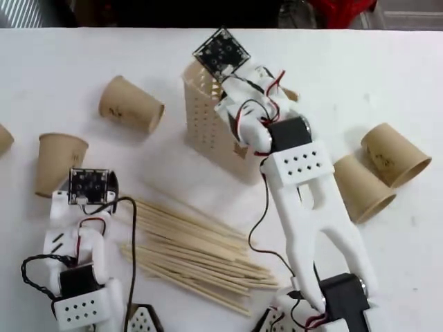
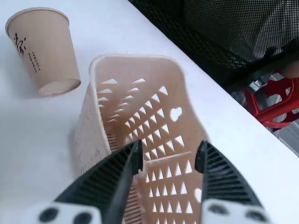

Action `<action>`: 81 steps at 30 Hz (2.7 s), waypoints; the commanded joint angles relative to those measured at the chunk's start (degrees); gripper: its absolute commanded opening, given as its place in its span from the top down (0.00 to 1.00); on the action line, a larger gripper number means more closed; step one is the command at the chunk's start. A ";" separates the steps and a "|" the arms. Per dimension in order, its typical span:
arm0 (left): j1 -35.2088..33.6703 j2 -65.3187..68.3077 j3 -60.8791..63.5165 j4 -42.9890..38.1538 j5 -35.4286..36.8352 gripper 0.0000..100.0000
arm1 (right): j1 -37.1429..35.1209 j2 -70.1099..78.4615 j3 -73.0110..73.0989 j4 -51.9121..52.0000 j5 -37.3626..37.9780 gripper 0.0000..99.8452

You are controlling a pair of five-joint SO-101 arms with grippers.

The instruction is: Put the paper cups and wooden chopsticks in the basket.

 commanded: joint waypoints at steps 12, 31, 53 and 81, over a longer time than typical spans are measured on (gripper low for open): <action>0.40 -0.48 0.00 0.26 0.44 0.76 | 7.78 -0.84 -17.67 26.68 -7.47 0.95; 0.40 -0.48 0.00 0.26 0.44 0.76 | 54.64 -0.75 0.09 13.76 36.57 0.85; 0.40 -0.48 0.00 0.26 0.44 0.76 | 57.63 13.23 35.60 -49.63 68.40 0.74; 1.54 -0.48 0.00 0.35 0.44 0.76 | 54.46 -25.71 32.53 -10.24 31.47 0.98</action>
